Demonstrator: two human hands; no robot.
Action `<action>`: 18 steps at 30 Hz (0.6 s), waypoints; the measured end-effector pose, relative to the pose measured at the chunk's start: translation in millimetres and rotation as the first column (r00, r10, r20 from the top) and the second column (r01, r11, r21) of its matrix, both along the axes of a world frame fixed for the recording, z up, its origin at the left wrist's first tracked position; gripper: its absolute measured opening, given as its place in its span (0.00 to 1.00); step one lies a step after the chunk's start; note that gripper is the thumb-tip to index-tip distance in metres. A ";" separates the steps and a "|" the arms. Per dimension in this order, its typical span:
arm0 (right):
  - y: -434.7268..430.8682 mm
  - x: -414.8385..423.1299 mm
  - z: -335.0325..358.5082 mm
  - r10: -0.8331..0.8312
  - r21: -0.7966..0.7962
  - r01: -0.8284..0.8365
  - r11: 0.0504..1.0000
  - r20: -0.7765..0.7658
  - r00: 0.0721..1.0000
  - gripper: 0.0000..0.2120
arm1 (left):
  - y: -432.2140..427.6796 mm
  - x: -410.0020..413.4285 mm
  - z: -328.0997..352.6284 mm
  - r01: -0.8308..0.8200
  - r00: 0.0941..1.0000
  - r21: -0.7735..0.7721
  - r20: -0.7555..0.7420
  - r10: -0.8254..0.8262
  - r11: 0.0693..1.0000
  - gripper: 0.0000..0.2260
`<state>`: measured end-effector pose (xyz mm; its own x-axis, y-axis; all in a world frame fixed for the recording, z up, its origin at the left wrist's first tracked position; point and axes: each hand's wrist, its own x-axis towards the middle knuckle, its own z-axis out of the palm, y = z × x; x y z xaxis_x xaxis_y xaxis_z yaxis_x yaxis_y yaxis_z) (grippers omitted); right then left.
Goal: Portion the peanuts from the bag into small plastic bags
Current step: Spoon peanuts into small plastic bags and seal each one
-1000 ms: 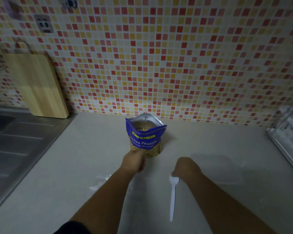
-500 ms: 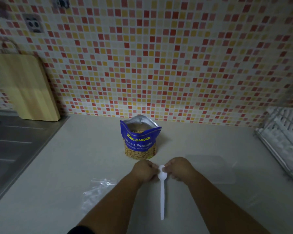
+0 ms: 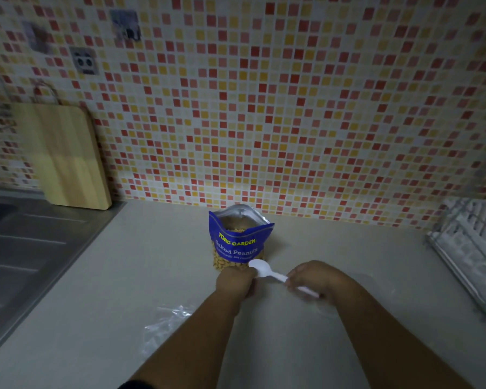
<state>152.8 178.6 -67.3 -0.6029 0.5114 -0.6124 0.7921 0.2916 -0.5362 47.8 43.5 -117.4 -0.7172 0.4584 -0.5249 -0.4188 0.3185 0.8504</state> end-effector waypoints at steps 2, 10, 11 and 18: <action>10.5 -6.5 14.5 0.073 0.283 -0.087 0.955 0.059 0.996 0.14 | -6.4 0.3 5.5 0.013 1.000 0.048 0.027 -0.014 0.999 0.06; 15.1 -39.8 68.5 0.097 0.615 0.174 0.769 -0.381 0.919 0.17 | -58.7 -37.1 13.0 -0.071 0.991 -0.120 -0.118 0.057 0.990 0.09; 11.0 -50.4 70.4 0.149 0.640 0.139 0.755 -0.375 0.915 0.17 | -64.9 -43.1 13.0 -0.084 0.989 -0.134 -0.134 0.066 0.987 0.10; -22.9 -103.0 78.0 0.420 0.794 -0.289 0.534 0.047 0.906 0.14 | -104.2 -75.1 10.7 -0.165 0.969 -0.200 -0.218 0.121 0.966 0.09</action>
